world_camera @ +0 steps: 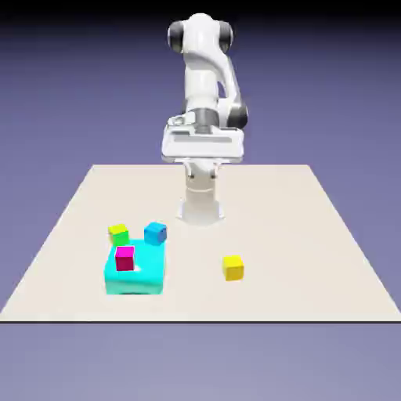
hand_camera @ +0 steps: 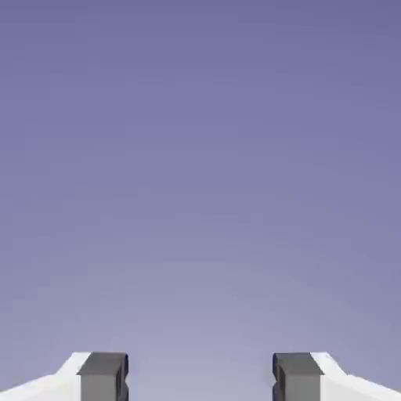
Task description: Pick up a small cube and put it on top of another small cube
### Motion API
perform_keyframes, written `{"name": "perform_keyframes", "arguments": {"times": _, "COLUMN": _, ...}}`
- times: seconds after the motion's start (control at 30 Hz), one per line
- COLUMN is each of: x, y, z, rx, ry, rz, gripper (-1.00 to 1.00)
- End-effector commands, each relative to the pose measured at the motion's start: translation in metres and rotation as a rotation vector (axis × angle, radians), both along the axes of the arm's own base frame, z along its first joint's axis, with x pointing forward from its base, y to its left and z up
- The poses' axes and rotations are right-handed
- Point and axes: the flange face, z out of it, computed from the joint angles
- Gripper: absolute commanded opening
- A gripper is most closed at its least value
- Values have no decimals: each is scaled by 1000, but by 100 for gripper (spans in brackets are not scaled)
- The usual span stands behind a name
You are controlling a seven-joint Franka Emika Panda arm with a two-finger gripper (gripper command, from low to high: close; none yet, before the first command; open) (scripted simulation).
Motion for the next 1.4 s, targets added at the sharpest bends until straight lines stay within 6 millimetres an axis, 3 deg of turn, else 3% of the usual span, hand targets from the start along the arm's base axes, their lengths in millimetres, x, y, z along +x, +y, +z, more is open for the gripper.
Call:
{"name": "perform_keyframes", "arguments": {"times": 0.0, "x": 4, "y": 6, "z": -14, "rx": 13, "ry": 51, "rz": 12, "gripper": 0}}
{"name": "perform_keyframes", "arguments": {"times": 0.23, "x": 10, "y": 51, "z": -119, "rx": 40, "ry": 413, "rz": 79, "gripper": 0}}
{"name": "perform_keyframes", "arguments": {"times": 0.53, "x": -25, "y": 92, "z": -243, "rx": -90, "ry": 845, "rz": 105, "gripper": 0}}
{"name": "perform_keyframes", "arguments": {"times": 0.57, "x": -25, "y": 92, "z": -243, "rx": -91, "ry": 845, "rz": 105, "gripper": 0}}
{"name": "perform_keyframes", "arguments": {"times": 0.8, "x": -30, "y": 91, "z": -312, "rx": -91, "ry": 845, "rz": 105, "gripper": 0}}
{"name": "perform_keyframes", "arguments": {"times": 0.83, "x": -30, "y": 91, "z": -312, "rx": -91, "ry": 845, "rz": 105, "gripper": -100}}
{"name": "perform_keyframes", "arguments": {"times": 0.87, "x": -30, "y": 91, "z": -312, "rx": -91, "ry": 845, "rz": 105, "gripper": -100}}
{"name": "perform_keyframes", "arguments": {"times": 1.07, "x": -24, "y": 92, "z": -250, "rx": -91, "ry": 844, "rz": 106, "gripper": -100}}
{"name": "perform_keyframes", "arguments": {"times": 1.13, "x": -25, "y": 92, "z": -243, "rx": -91, "ry": 845, "rz": 105, "gripper": -100}}
{"name": "perform_keyframes", "arguments": {"times": 1.37, "x": -21, "y": 4, "z": -184, "rx": -113, "ry": 835, "rz": 263, "gripper": -100}}
